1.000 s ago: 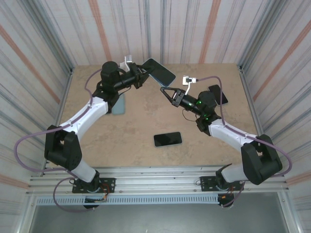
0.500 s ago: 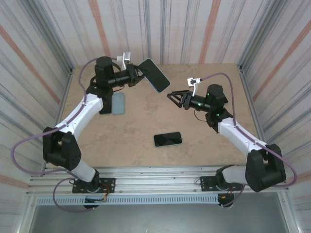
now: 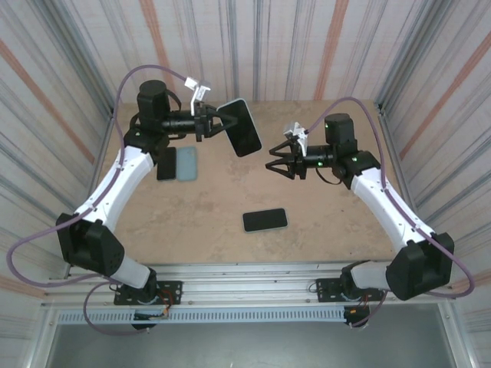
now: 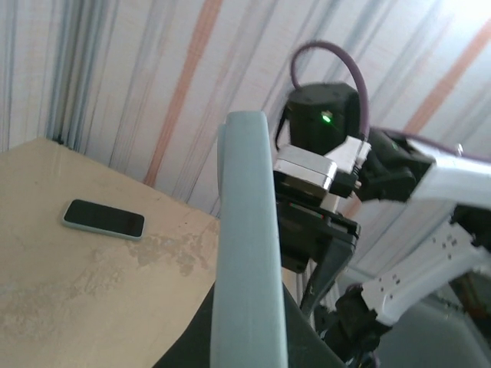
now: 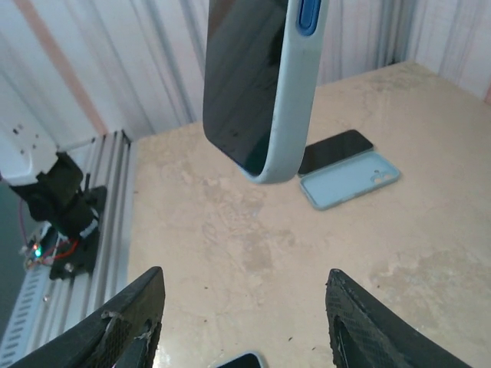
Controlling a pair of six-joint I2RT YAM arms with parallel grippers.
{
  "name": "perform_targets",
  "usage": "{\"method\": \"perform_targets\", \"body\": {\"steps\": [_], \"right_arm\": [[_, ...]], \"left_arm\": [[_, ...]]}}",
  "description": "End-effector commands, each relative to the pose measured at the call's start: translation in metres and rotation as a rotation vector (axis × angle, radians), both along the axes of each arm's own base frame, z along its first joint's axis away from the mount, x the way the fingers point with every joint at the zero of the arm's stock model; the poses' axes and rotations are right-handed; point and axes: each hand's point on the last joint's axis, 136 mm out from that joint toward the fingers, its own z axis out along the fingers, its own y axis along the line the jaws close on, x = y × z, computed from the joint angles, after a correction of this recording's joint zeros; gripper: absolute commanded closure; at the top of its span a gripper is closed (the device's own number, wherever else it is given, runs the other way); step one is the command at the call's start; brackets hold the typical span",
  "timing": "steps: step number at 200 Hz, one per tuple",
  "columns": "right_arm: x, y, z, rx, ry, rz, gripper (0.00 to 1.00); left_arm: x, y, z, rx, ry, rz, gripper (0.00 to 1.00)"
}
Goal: Take the phone out of the phone case
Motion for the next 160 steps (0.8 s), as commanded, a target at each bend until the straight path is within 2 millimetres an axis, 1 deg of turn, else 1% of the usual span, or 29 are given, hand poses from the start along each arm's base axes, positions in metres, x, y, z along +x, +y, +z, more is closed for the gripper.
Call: {"method": "perform_targets", "body": {"steps": [1,15,26,60,93,120,160], "right_arm": [[-0.016,0.006,-0.013,-0.090,-0.072,0.118,0.43],[-0.011,0.010,-0.015,-0.122,-0.094,0.123,0.45],[-0.010,0.014,-0.016,-0.147,-0.113,0.137,0.48],[-0.016,0.030,-0.014,-0.166,-0.145,0.203,0.56],[-0.020,0.040,-0.010,-0.158,-0.185,0.228,0.64],[-0.020,0.042,-0.008,-0.163,-0.207,0.228,0.69],[-0.018,0.043,-0.011,-0.188,-0.219,0.222,0.75]], "left_arm": [[-0.033,0.007,0.017,-0.007,-0.196,-0.102,1.00],[-0.040,0.007,0.016,-0.006,-0.203,-0.130,1.00],[-0.043,0.008,0.014,0.001,-0.211,-0.135,1.00],[-0.048,0.010,0.010,0.013,-0.218,-0.142,1.00],[-0.049,0.010,0.006,0.021,-0.211,-0.141,1.00],[-0.050,0.011,0.004,0.024,-0.202,-0.143,1.00],[-0.051,0.011,0.001,0.030,-0.194,-0.143,1.00]]}}
